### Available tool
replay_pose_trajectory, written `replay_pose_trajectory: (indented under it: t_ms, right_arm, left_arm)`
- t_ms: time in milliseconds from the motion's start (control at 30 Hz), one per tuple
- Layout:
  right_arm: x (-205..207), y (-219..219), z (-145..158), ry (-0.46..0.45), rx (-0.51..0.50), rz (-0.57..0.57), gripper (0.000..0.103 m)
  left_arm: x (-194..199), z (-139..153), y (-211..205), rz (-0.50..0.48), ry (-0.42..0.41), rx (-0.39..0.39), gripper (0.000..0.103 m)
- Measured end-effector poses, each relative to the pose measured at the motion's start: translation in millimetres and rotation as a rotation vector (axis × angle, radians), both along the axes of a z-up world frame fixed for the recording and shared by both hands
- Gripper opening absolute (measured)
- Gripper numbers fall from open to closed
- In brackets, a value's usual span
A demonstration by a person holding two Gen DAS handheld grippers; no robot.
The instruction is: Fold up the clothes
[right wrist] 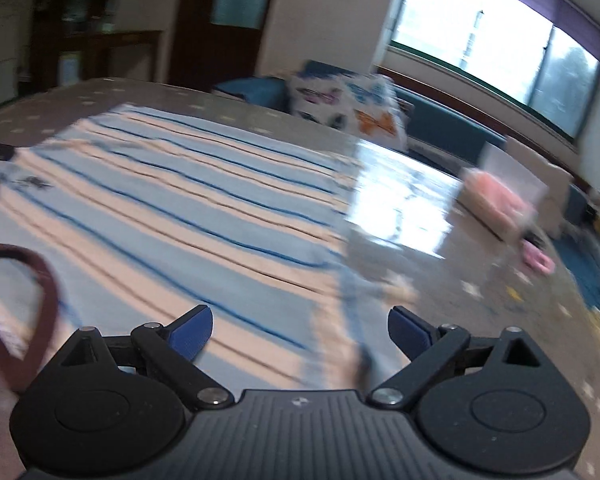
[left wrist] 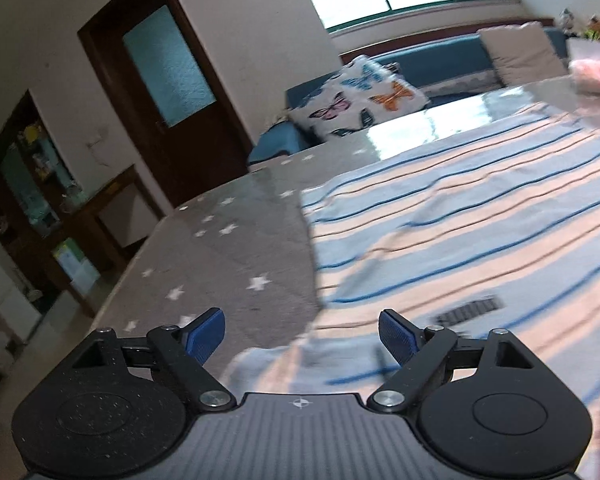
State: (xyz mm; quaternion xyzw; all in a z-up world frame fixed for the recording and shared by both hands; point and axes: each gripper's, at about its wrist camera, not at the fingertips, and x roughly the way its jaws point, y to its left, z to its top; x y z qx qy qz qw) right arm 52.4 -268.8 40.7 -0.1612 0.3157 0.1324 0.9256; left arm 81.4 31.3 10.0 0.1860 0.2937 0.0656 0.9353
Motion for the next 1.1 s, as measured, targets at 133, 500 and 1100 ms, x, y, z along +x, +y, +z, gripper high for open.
replay_pose_trajectory:
  t_ms: [133, 500, 1100]
  right_arm:
    - [-3.8, 31.8, 0.6, -0.01, 0.031, 0.111, 0.096]
    - [-45.2, 70.5, -14.1, -0.023, -0.018, 0.275, 0.097]
    - [-76.3, 52.6, -12.6, -0.094, -0.037, 0.228, 0.1]
  left_arm:
    - [-11.6, 5.2, -25.9, -0.078, 0.008, -0.061, 0.087]
    - [-31.1, -9.1, -93.6, -0.263, 0.027, -0.113, 0.087]
    - [-67.2, -19.0, -126.9, -0.36, -0.052, 0.002, 0.09]
